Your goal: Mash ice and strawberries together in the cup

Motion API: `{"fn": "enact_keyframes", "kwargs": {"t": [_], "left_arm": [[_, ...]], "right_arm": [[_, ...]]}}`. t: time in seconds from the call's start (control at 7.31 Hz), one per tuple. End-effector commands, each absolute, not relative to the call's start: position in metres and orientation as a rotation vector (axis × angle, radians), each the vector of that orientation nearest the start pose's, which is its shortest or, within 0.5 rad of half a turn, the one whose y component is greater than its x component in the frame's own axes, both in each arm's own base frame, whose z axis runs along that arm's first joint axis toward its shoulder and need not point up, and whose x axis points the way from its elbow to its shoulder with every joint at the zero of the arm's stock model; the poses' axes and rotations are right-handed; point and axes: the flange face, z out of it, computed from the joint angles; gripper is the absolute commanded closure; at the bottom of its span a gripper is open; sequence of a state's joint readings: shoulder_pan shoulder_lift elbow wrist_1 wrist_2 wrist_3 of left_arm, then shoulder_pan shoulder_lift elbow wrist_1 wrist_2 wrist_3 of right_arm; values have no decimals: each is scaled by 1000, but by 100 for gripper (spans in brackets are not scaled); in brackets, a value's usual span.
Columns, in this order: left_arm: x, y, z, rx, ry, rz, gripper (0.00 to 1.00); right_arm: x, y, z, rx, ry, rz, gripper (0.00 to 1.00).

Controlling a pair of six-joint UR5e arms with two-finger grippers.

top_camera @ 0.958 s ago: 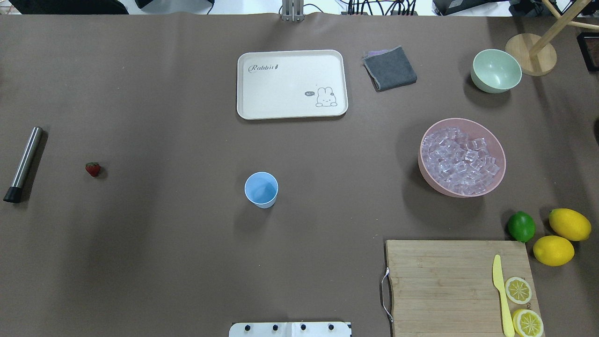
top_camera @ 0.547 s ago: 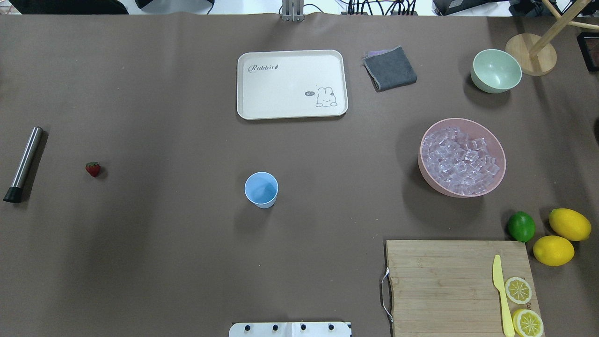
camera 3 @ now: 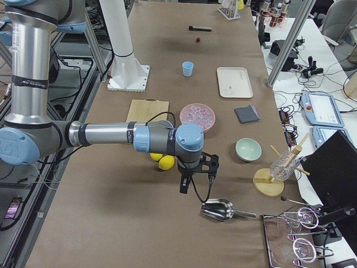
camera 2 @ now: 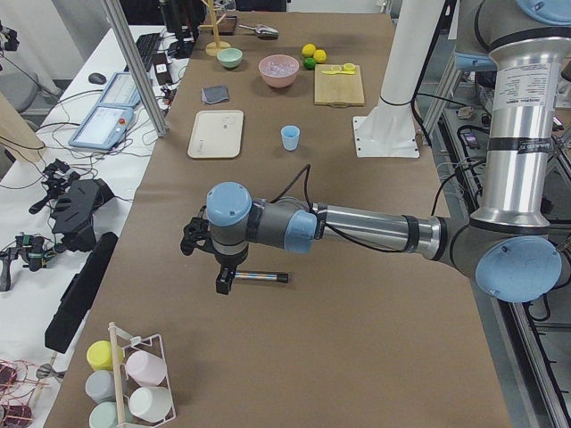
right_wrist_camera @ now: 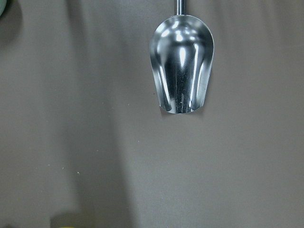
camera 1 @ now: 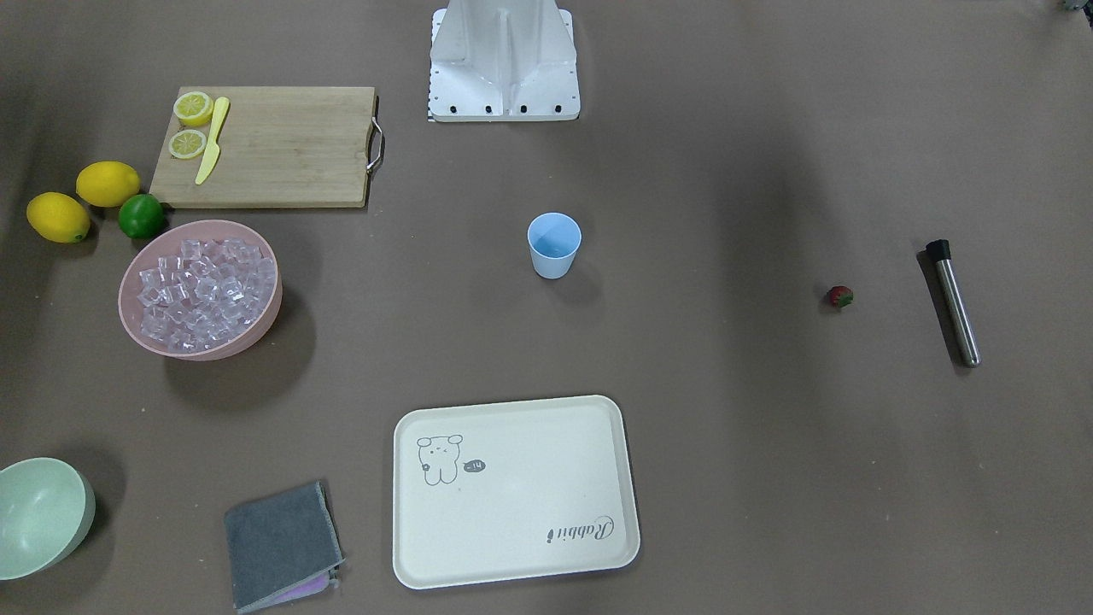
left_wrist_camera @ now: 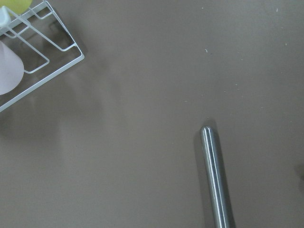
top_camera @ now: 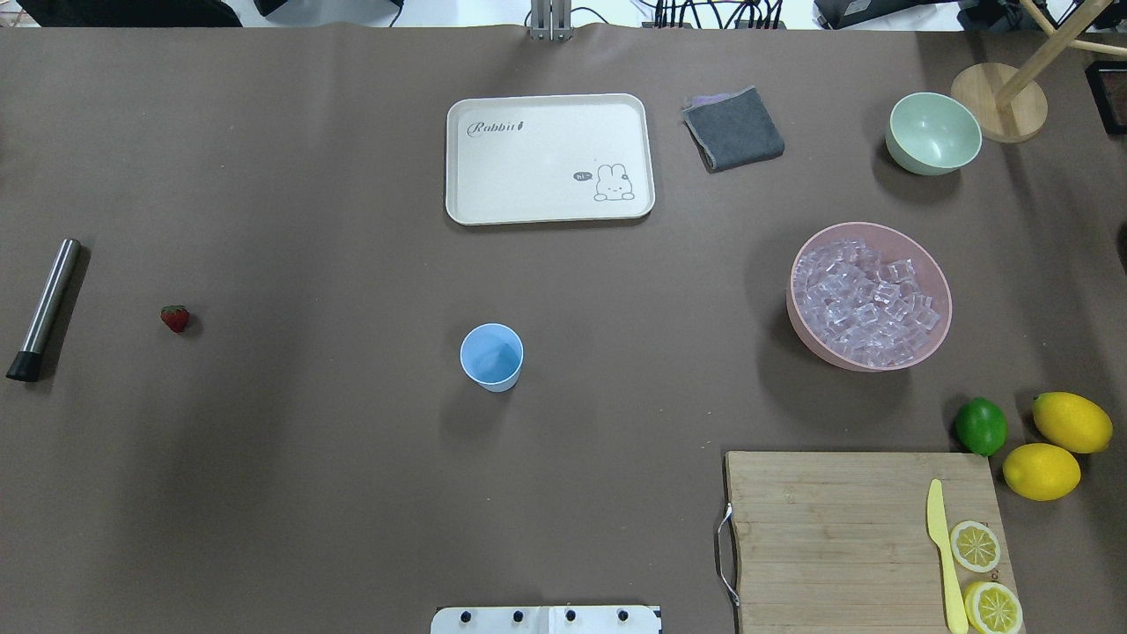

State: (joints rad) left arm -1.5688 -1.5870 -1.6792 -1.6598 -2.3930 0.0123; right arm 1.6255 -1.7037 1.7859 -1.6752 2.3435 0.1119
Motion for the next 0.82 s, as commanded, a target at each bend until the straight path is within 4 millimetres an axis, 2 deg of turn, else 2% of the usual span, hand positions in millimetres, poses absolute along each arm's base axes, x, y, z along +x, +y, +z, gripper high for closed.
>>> {"fn": "enact_keyframes", "kwargs": {"t": [0.0,0.68], "left_arm": [[-59,-509,582,208,818,103,2],[-57,-510,583,205,818,106,2]], "right_arm": [[87,-429,625,-42,-773,165,0],[88,-428,626,-40,-773,161,0]]}}
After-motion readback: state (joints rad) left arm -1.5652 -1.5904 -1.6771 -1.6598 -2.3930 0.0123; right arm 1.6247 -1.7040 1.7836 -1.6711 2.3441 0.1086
